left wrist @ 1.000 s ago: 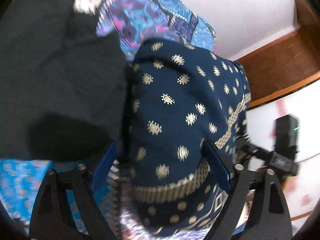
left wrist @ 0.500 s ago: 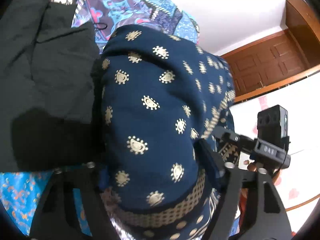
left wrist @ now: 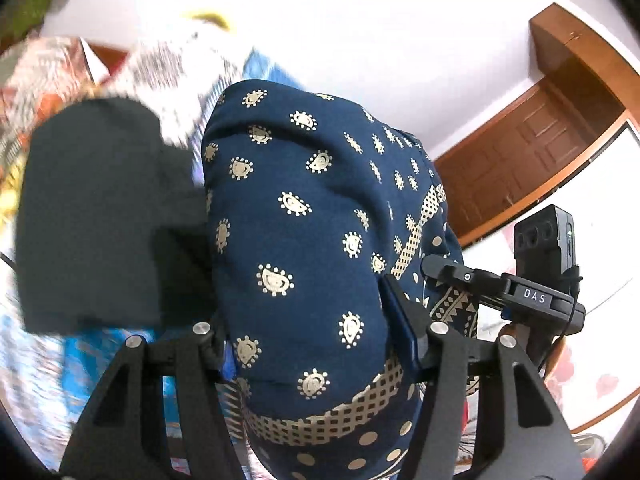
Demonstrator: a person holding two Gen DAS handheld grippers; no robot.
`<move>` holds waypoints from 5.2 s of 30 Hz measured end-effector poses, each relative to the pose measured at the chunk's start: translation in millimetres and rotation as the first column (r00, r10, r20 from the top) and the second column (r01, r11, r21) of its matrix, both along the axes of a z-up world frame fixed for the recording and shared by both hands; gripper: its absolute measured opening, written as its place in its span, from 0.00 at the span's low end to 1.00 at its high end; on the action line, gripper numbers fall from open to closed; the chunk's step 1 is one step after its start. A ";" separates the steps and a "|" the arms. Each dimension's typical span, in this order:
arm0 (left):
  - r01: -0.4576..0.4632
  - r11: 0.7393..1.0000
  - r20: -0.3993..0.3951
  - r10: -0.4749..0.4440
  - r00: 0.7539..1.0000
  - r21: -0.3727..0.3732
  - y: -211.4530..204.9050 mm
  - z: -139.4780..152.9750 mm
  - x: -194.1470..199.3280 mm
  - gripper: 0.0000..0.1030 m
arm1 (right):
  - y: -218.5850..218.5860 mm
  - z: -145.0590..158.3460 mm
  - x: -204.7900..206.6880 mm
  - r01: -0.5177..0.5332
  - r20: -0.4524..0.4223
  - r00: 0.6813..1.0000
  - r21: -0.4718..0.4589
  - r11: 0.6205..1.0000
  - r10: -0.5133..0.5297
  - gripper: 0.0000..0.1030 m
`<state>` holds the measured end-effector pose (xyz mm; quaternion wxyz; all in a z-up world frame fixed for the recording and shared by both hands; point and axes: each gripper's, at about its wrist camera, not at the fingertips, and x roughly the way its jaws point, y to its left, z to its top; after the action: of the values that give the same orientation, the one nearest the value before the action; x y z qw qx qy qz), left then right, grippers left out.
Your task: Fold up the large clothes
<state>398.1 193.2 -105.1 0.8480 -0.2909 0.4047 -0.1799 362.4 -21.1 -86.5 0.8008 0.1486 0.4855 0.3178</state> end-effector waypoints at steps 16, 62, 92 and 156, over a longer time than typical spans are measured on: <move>-0.198 0.966 0.003 0.200 0.980 0.164 141.4 -36.1 22.9 0.58 | 155.4 -79.5 87.6 -0.158 -0.014 0.987 0.029 0.987 0.158 0.26; -0.678 0.621 0.748 0.212 0.628 0.393 -90.0 168.7 -338.2 0.90 | 6.0 121.6 -248.2 0.015 0.714 0.696 0.097 0.995 -0.080 0.37; -0.730 0.554 0.730 0.288 0.619 0.400 -107.7 143.0 -364.6 1.00 | -8.7 108.6 -277.2 0.174 0.766 0.624 0.056 0.983 -0.154 1.00; -0.682 0.616 0.701 0.278 0.656 0.394 -107.1 140.0 -366.8 1.00 | -10.6 115.0 -284.4 0.204 0.764 0.628 0.023 0.979 -0.149 1.00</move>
<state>31.3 86.1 34.8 0.9885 -0.0234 0.0639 0.1354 78.0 -31.7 28.6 0.9619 0.0215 0.0971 0.2548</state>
